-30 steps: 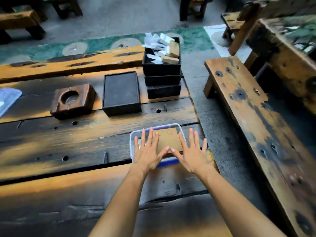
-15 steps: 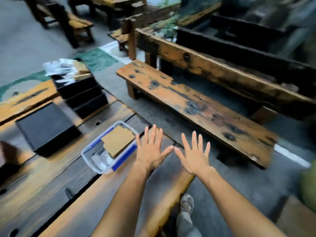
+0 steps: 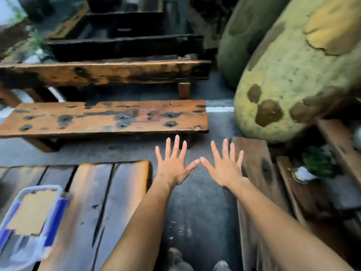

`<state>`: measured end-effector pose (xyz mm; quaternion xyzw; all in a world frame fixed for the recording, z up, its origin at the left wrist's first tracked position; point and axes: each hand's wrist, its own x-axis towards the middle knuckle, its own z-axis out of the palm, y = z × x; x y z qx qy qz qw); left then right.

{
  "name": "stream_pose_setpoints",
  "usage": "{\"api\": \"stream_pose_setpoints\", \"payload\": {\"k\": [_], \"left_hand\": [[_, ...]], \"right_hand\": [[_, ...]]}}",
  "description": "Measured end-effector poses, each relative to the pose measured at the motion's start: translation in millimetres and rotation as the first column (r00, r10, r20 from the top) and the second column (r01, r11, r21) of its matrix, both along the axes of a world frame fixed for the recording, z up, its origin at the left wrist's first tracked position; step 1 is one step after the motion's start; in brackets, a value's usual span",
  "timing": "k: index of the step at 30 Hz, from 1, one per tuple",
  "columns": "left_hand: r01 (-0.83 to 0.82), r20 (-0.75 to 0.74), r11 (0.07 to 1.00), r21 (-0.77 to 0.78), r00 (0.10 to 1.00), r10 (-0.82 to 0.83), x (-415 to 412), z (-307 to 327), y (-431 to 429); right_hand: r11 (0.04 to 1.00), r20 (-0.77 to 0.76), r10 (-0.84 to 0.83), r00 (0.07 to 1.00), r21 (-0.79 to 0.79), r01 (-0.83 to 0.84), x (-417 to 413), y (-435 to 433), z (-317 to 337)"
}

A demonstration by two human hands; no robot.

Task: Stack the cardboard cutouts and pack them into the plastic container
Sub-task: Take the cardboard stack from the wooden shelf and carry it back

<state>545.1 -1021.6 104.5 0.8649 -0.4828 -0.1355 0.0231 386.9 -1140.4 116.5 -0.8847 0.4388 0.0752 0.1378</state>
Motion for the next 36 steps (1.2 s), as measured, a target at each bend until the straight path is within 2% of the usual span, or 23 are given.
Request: {"api": "stream_pose_setpoints", "payload": {"k": [7,11,18,25,28,33,36], "left_hand": [[0.295,-0.015,0.955,-0.031,0.955,-0.295,-139,9,-94],[0.408,-0.015,0.912,-0.034,0.913,-0.408,-211,13,-127],[0.614,-0.003,0.785,-0.083,0.787,-0.616,-348,28,-187],[0.788,0.077,0.591,-0.173,0.609,-0.789,-477,64,-242],[0.832,0.117,0.505,-0.230,0.538,-0.835,-519,84,-262],[0.860,0.154,0.381,-0.340,0.451,-0.879,-597,134,-319],[0.850,0.153,0.324,-0.415,0.416,-0.897,-637,173,-363]], "right_hand": [[0.938,0.022,-0.347,0.937,0.005,0.347,-171,-44,3],[0.890,0.051,-0.456,0.889,-0.005,0.456,-250,-56,13],[0.773,0.073,-0.626,0.776,-0.070,0.630,-395,-69,29],[0.592,0.144,-0.773,0.618,-0.187,0.784,-511,-74,68],[0.545,0.166,-0.793,0.586,-0.236,0.804,-544,-83,97],[0.392,0.268,-0.833,0.484,-0.333,0.858,-611,-110,160],[0.266,0.365,-0.843,0.397,-0.359,0.895,-647,-134,200]]}}
